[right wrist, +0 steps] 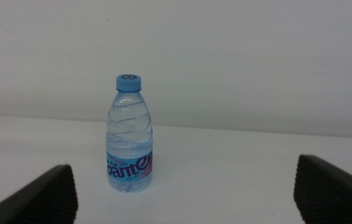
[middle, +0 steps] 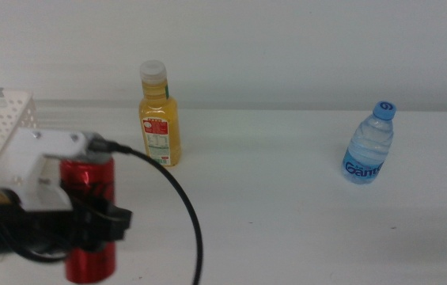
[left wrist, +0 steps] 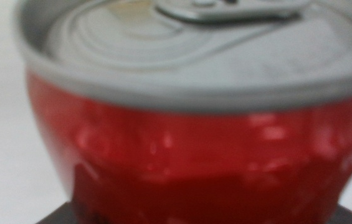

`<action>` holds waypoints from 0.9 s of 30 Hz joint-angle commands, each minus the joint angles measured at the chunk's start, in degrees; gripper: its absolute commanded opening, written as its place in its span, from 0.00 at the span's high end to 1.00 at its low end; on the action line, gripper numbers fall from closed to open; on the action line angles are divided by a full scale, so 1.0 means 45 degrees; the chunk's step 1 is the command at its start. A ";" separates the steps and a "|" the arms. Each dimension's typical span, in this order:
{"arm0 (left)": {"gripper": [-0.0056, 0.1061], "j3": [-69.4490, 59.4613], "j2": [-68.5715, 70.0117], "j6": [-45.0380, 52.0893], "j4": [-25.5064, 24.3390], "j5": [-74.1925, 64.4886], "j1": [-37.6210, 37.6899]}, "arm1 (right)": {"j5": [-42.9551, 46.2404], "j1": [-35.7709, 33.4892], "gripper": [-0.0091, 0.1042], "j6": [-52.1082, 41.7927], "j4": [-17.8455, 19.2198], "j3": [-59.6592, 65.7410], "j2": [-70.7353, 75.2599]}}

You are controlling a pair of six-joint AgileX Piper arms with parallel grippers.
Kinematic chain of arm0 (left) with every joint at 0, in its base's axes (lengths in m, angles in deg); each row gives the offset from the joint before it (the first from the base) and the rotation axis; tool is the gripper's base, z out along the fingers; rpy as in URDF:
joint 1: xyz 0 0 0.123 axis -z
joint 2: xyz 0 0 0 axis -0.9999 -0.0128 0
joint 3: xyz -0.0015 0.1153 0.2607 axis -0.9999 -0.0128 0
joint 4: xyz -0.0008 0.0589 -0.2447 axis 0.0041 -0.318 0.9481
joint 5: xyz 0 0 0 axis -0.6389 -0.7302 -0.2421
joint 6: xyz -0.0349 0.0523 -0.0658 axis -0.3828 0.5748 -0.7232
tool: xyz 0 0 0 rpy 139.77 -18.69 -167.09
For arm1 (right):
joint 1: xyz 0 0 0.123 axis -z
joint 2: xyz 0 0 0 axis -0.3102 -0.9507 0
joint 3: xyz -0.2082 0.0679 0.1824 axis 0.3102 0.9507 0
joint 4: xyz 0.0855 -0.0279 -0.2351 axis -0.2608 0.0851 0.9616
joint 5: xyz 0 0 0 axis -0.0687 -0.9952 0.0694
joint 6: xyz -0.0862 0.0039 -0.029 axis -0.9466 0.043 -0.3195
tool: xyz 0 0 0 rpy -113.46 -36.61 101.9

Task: Use arms to grab the bottles and put them into the dustbin to the left of the table.

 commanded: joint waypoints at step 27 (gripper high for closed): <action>0.97 1.1895 -0.8247 0.3387 -0.4220 -0.9547 -0.9457 | 0.0147 0.0105 0.10 -0.0028 0.0046 0.0571 0.0521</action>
